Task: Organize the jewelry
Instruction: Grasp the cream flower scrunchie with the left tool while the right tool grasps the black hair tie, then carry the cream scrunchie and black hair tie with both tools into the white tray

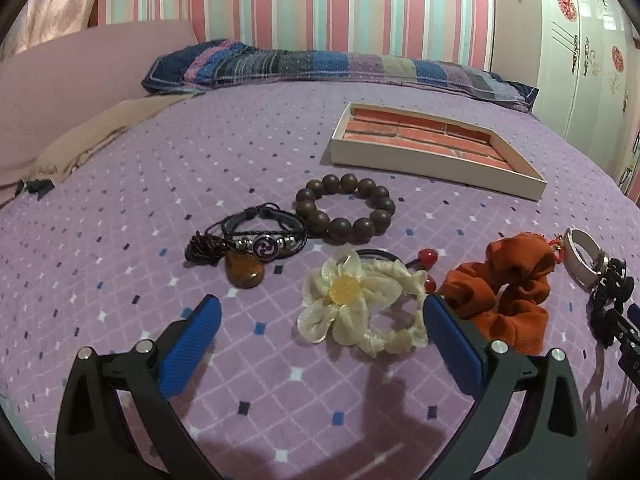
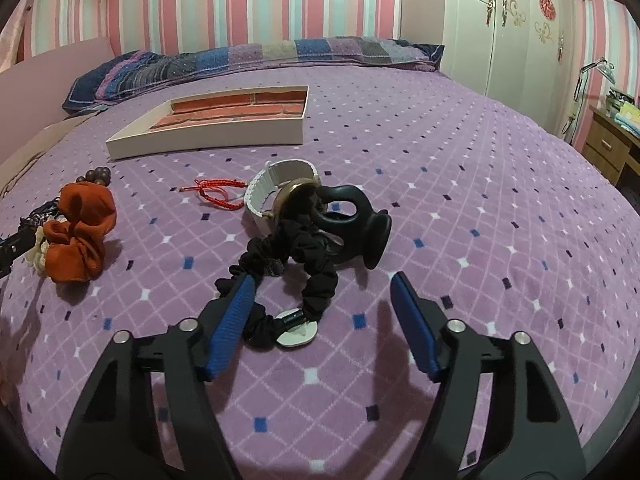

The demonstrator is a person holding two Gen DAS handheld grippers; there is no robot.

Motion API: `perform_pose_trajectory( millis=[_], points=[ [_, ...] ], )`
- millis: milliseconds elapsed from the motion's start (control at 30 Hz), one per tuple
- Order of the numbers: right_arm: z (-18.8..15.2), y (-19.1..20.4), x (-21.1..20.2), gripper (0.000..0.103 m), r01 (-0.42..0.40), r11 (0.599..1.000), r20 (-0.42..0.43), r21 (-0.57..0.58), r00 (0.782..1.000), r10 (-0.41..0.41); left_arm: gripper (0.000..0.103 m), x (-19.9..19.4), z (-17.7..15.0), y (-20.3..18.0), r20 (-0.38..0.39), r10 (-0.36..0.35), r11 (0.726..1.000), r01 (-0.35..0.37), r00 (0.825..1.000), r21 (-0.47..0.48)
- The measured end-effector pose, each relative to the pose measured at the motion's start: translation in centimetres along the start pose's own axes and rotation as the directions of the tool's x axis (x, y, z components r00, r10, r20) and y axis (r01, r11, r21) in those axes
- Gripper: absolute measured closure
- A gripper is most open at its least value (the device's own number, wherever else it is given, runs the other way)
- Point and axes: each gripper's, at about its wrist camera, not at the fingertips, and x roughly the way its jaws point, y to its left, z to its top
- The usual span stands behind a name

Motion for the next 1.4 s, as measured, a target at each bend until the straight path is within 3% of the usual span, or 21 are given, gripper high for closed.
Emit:
perform_pose_trajectory(
  millis=[233,400,500,733,933,1167,1400],
  points=[
    [-0.1,0.1,0.5,0.044,-0.01,1.0,-0.01,-0.002,1.0,0.01,0.008,1.0,0.0,0.1,-0.009,0.003,1.0,-0.003,1.0,0.009],
    [0.0,0.3,0.8,0.053,-0.018,1.0,-0.013,-0.009,1.0,0.018,0.029,2.1,0.1,-0.2,-0.029,0.002,0.999,-0.001,1.0,0.033],
    [0.0,0.3,1.0,0.058,-0.028,1.0,-0.013,-0.009,1.0,0.028,0.046,2.6,0.3,0.1,-0.048,-0.034,0.999,0.035,0.998,0.008],
    [-0.1,0.6,0.9,0.071,-0.056,0.998,-0.009,-0.015,0.998,0.056,0.071,2.3,0.4,0.3,-0.029,-0.061,0.998,0.061,0.998,-0.001],
    [-0.2,0.4,0.8,0.074,-0.082,0.997,-0.009,-0.006,0.997,0.082,0.077,1.8,0.5,0.3,-0.024,-0.076,0.997,0.076,0.997,-0.012],
    [-0.3,0.7,0.2,0.09,-0.108,0.994,0.014,-0.026,0.994,0.109,0.081,0.6,0.6,0.8,0.01,-0.076,0.997,0.076,0.997,-0.014],
    [-0.7,1.2,-0.8,0.091,-0.115,0.992,0.067,-0.06,0.991,0.119,0.082,-0.4,0.9,0.8,0.042,-0.108,0.994,0.109,0.993,-0.023]
  ],
)
